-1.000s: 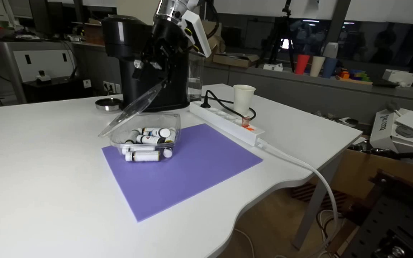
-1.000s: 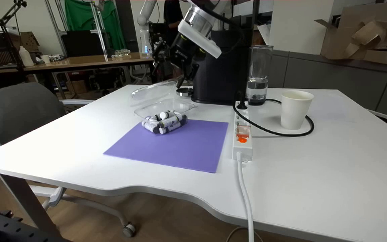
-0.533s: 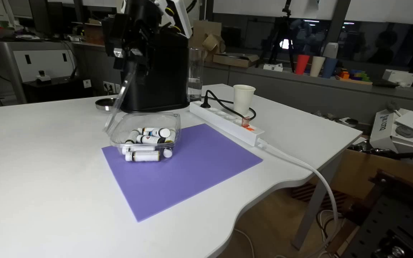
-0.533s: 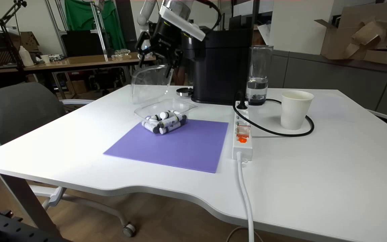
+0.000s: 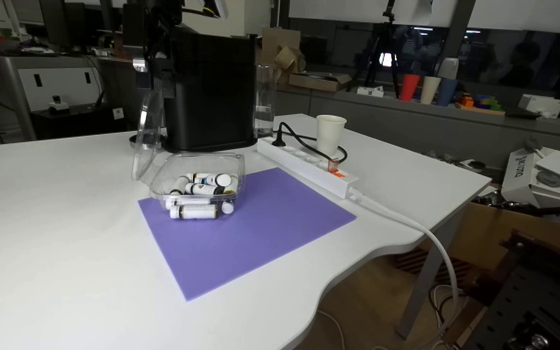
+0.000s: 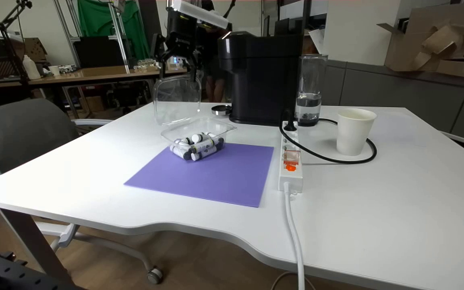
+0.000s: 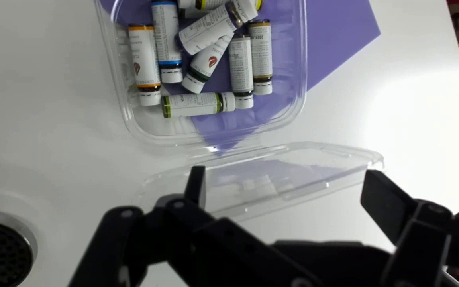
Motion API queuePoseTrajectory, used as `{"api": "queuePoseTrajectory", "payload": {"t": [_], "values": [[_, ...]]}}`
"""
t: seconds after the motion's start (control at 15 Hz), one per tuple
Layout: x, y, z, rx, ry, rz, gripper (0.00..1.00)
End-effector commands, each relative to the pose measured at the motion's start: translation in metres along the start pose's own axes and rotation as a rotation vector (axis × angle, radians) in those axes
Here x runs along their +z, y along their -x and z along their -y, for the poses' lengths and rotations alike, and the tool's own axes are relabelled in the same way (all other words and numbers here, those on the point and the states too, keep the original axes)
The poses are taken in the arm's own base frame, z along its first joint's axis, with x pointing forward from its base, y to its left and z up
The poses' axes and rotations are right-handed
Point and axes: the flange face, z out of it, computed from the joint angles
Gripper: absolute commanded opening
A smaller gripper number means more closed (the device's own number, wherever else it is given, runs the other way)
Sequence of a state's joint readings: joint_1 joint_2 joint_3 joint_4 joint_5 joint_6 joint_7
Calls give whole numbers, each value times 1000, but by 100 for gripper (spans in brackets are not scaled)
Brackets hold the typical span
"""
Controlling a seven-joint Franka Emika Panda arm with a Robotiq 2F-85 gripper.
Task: Uncover the container
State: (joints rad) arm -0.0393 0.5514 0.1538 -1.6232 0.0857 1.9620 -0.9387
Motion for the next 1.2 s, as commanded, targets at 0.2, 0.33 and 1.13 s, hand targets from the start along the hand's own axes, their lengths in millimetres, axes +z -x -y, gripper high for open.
{"api": "queuePoseTrajectory", "payload": {"t": [0.2,0.33,1.13], "values": [[-12,0,7,32,242,8,100],[-13,-3,8,41,283,-19,100],[-27,-30,22,229,224,-308,100]]}}
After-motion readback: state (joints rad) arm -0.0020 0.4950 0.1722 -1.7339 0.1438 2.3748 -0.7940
